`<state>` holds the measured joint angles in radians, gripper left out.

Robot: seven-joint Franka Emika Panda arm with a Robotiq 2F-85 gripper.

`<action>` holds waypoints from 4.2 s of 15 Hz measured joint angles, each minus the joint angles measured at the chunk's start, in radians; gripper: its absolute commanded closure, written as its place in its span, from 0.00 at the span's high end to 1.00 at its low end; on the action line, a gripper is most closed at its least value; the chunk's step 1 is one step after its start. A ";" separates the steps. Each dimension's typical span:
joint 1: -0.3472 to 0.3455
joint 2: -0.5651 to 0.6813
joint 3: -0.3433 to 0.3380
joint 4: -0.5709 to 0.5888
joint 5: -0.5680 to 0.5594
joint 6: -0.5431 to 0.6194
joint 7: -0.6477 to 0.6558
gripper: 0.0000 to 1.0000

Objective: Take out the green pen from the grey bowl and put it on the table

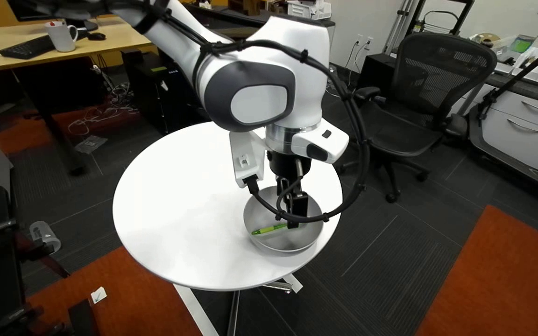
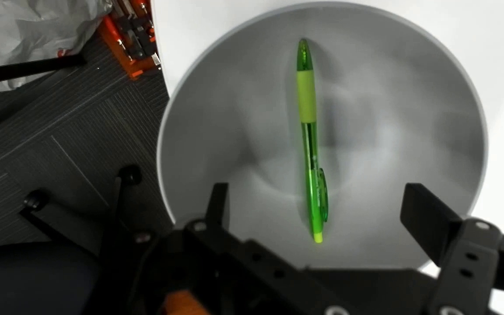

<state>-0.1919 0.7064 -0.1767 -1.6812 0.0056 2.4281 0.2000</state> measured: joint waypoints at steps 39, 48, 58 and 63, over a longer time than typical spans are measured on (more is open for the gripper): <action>0.085 -0.201 0.013 0.017 -0.069 -0.019 -0.040 0.04; 0.182 -0.232 0.148 -0.095 -0.064 -0.012 -0.083 0.04; 0.307 -0.160 0.140 -0.163 -0.098 -0.008 0.081 0.04; 0.304 -0.066 0.124 -0.138 -0.090 0.022 0.086 0.04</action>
<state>0.1123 0.6408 -0.0531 -1.8191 -0.0845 2.4505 0.2858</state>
